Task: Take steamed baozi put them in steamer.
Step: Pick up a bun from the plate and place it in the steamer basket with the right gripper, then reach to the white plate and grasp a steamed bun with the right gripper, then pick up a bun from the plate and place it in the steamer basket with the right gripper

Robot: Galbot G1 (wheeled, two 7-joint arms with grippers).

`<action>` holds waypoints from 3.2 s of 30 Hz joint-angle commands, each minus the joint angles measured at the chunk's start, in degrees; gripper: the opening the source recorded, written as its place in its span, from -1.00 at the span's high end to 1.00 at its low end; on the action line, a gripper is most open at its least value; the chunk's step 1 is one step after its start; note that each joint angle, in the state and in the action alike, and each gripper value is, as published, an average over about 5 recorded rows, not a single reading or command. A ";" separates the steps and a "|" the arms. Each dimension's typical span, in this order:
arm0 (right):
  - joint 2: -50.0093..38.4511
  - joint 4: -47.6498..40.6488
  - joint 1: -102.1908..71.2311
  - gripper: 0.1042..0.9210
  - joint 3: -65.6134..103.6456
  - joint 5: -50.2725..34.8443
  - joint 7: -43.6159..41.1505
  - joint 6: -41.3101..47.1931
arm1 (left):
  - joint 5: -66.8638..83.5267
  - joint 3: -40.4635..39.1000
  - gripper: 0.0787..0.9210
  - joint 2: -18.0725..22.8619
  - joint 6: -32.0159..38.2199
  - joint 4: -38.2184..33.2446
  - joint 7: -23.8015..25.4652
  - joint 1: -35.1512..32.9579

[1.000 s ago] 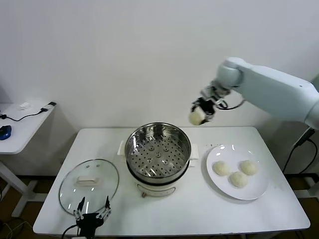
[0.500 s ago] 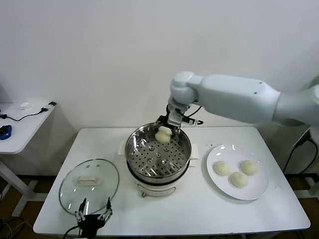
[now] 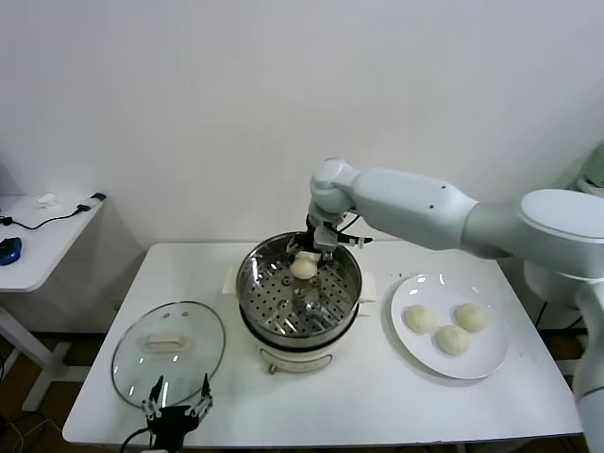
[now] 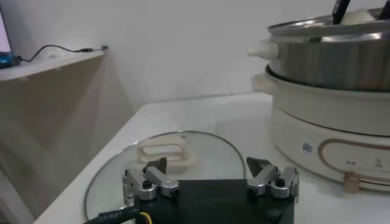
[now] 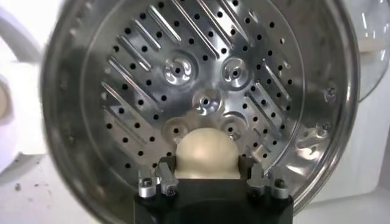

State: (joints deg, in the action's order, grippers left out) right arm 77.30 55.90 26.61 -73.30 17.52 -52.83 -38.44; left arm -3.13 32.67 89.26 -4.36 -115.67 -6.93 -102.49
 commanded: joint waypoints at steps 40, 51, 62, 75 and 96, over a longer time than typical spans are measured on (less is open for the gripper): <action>-44.07 24.09 16.12 -0.76 -31.03 -48.84 -0.87 47.78 | 0.19 0.73 -0.77 -0.10 0.49 -2.23 0.08 -0.44; -38.13 12.85 -3.15 -0.76 -15.35 -44.79 1.39 51.20 | 0.16 0.85 -0.77 0.44 0.18 -1.40 0.04 -0.20; -32.92 6.33 -10.28 -0.76 -9.56 -44.38 3.39 51.47 | 0.24 1.10 -0.77 0.57 -0.10 -0.86 0.17 0.30; -30.65 4.18 -12.24 -0.75 -6.55 -41.81 4.22 52.20 | 0.36 1.00 -0.77 0.63 -0.10 -0.88 0.26 0.61; -33.86 16.16 23.64 -0.53 -18.53 -53.80 -4.09 51.24 | -0.17 -1.46 -0.77 0.70 -0.64 -2.57 0.15 0.55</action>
State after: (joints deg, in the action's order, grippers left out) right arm 43.16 67.02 30.12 -85.34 -28.14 -53.47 12.62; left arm -3.09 32.18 89.94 -4.88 -117.87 -6.78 -101.92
